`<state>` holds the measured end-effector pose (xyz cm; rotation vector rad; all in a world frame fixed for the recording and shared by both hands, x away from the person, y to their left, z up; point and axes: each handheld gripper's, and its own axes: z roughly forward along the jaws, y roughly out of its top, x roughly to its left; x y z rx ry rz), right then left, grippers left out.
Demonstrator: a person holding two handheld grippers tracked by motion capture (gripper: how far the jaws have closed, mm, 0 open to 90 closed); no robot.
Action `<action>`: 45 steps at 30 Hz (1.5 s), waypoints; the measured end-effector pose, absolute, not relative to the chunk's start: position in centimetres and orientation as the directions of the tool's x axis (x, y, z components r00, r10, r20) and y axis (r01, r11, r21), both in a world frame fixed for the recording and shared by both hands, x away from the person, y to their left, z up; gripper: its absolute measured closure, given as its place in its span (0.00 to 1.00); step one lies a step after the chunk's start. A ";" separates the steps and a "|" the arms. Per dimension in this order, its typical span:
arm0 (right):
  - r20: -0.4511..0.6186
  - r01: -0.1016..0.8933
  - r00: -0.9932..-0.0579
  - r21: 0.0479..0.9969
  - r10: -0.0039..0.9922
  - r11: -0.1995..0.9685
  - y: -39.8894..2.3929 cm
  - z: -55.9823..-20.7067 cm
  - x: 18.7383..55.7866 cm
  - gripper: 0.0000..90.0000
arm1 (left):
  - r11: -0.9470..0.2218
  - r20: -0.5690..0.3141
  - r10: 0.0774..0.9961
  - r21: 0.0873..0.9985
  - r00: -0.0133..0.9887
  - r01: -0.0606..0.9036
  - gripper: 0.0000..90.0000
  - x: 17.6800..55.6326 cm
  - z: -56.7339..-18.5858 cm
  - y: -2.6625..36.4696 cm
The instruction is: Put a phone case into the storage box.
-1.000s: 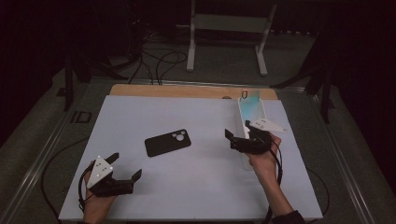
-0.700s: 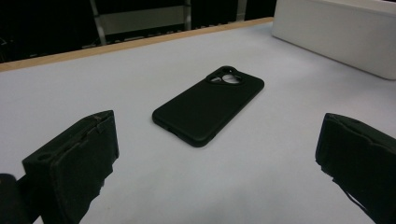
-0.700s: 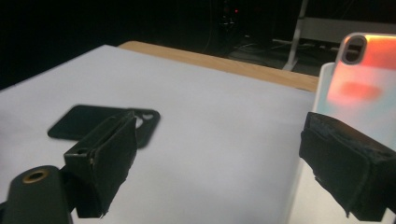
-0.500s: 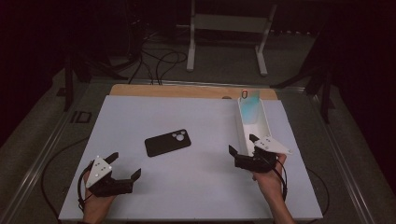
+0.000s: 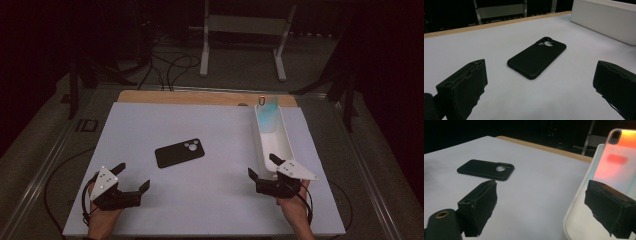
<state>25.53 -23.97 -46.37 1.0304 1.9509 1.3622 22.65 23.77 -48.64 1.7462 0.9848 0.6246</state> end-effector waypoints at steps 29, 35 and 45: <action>0.039 0.293 -0.532 0.946 0.846 0.140 -25.5 -46.5 26.0 0.12 | -0.205 -0.030 0.830 0.912 0.557 0.355 0.00 24.7 -46.0 23.1; 0.045 0.299 -0.528 0.944 0.848 0.136 -25.6 -46.6 26.0 0.12 | -0.194 -0.032 0.824 0.922 0.566 0.334 0.00 25.4 -45.1 22.7; 0.052 0.298 -0.517 0.947 0.854 0.123 -26.0 -46.5 25.9 0.12 | -0.203 -0.014 0.815 0.929 0.579 0.309 0.00 27.5 -44.2 21.9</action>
